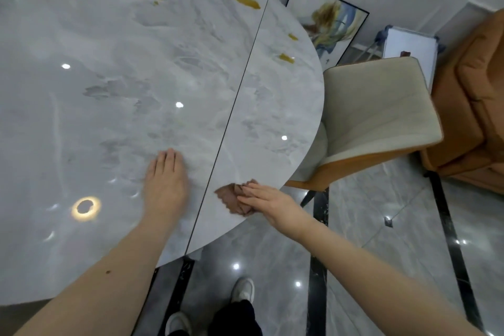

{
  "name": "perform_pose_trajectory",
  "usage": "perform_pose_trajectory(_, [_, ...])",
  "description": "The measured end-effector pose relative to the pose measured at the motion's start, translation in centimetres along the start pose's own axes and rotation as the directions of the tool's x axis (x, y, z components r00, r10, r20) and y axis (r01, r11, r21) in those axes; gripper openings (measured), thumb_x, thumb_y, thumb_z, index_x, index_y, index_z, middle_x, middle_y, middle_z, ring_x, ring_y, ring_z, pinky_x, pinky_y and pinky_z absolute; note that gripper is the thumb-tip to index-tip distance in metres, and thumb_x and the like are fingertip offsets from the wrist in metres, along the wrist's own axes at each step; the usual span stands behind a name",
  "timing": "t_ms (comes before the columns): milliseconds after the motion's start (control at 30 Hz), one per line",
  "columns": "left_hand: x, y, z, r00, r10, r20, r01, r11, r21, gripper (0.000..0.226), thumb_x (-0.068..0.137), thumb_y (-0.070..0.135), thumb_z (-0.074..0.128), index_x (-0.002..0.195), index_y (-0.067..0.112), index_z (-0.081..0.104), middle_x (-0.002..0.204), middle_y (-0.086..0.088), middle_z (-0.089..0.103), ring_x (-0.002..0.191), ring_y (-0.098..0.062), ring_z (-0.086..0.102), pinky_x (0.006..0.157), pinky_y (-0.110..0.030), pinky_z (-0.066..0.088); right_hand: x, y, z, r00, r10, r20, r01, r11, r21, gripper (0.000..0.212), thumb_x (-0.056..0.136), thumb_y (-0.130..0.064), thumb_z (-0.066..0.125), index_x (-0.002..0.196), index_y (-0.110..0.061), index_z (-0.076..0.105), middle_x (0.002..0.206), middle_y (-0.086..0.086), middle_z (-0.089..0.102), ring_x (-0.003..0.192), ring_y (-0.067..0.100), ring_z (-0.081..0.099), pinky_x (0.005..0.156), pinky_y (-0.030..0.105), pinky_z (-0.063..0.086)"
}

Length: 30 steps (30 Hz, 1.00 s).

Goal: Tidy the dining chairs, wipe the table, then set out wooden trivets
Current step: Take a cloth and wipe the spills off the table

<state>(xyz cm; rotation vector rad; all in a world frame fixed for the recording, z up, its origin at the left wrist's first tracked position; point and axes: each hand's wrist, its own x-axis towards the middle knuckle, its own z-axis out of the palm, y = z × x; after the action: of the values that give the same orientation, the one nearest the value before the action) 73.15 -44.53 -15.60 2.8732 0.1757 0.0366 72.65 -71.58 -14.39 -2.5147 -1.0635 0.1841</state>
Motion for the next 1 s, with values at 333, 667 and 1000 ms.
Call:
perform_pose_trajectory(333, [3.0,15.2,-2.3,0.988,0.147,-0.039,-0.152,0.958,-0.242,0.035,0.096,0.011,0.05,0.126,-0.005,0.055,0.131,-0.023,0.055,0.123,-0.035,0.051,0.106,-0.041,0.037,-0.5,6.2,-14.2,0.534,0.839,-0.106,-0.345,0.33,0.879,0.034,0.103,-0.015,0.038,0.133,-0.019,0.052,0.113,0.0,0.064,0.094,0.008,0.062,0.083,0.016,0.051])
perform_pose_trajectory(667, [10.9,38.4,-4.2,0.975,0.111,-0.193,-0.183,0.895,-0.407,0.036,0.098,0.017,0.043,0.129,0.003,0.053,0.132,-0.013,0.054,0.124,-0.027,0.048,0.103,-0.035,0.037,-3.9,19.3,-27.7,0.542,0.832,0.121,-0.103,-0.077,0.992,0.031,0.101,-0.017,0.043,0.131,-0.013,0.054,0.123,0.011,0.062,0.108,0.027,0.061,0.094,0.039,0.05])
perform_pose_trajectory(1000, [19.2,49.0,-4.4,0.971,-0.026,-0.236,-0.081,0.899,-0.43,0.029,0.098,0.014,0.044,0.118,0.0,0.058,0.118,-0.017,0.06,0.11,-0.031,0.053,0.091,-0.039,0.041,-2.3,31.5,-37.0,0.686,0.707,0.172,0.021,-0.256,0.967,0.04,0.105,-0.011,0.026,0.144,-0.005,0.035,0.125,0.01,0.055,0.113,0.022,0.053,0.112,0.035,0.033])
